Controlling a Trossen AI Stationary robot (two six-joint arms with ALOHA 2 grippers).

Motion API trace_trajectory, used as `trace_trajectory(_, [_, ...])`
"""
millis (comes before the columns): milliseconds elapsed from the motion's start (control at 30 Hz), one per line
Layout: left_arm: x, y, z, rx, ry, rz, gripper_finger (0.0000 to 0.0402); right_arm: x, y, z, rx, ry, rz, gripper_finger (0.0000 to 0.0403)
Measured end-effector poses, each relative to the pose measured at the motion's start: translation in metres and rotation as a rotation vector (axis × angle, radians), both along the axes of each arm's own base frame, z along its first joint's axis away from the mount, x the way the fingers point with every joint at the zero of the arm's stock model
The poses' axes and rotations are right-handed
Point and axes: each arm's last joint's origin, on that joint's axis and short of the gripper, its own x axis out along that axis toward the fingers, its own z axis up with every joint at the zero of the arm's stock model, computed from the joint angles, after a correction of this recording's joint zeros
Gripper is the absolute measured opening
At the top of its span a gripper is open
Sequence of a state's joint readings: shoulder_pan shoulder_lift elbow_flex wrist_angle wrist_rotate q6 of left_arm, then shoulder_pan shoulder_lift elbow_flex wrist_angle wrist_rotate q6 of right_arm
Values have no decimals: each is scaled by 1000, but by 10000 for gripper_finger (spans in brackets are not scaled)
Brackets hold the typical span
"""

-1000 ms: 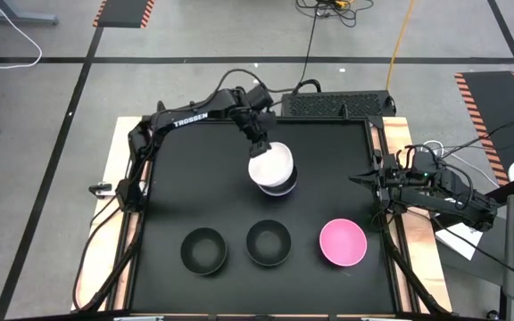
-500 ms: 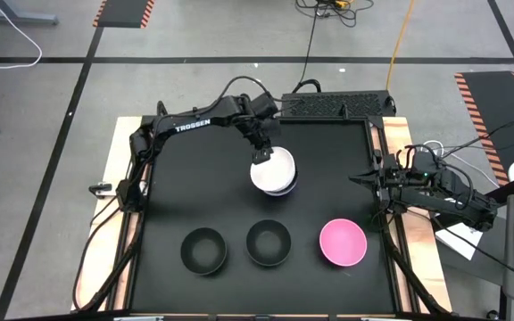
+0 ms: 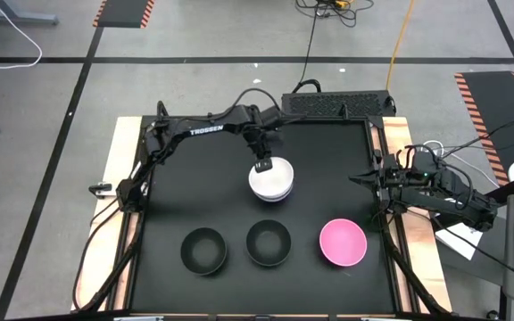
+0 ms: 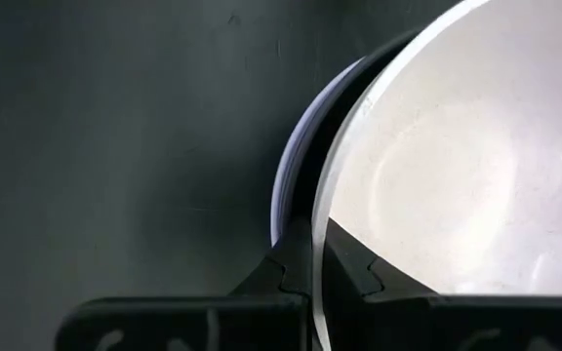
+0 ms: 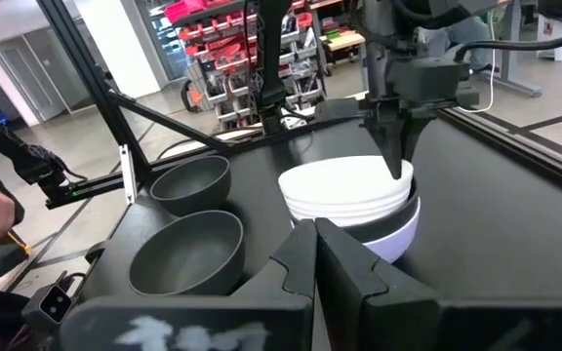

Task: Nest bowls inside each other
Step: Stack the white bowl on top of the black bowl

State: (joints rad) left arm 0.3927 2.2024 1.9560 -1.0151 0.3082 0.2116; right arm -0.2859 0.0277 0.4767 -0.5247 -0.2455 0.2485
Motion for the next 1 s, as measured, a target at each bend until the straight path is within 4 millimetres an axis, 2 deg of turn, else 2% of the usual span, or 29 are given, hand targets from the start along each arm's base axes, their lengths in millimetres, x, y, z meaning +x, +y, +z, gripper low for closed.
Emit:
trace_trajectory(133, [-1, -1, 2, 20, 14, 6, 3, 0, 0, 0, 0, -1, 0, 0])
trace_trajectory(367, [-8, -5, 6, 158, 127, 40, 3, 0, 0, 0, -3, -1, 0, 0])
trace_trajectory(1000, [-16, -23, 9, 264, 282, 26, 3, 0, 0, 0, -3, -1, 0, 0])
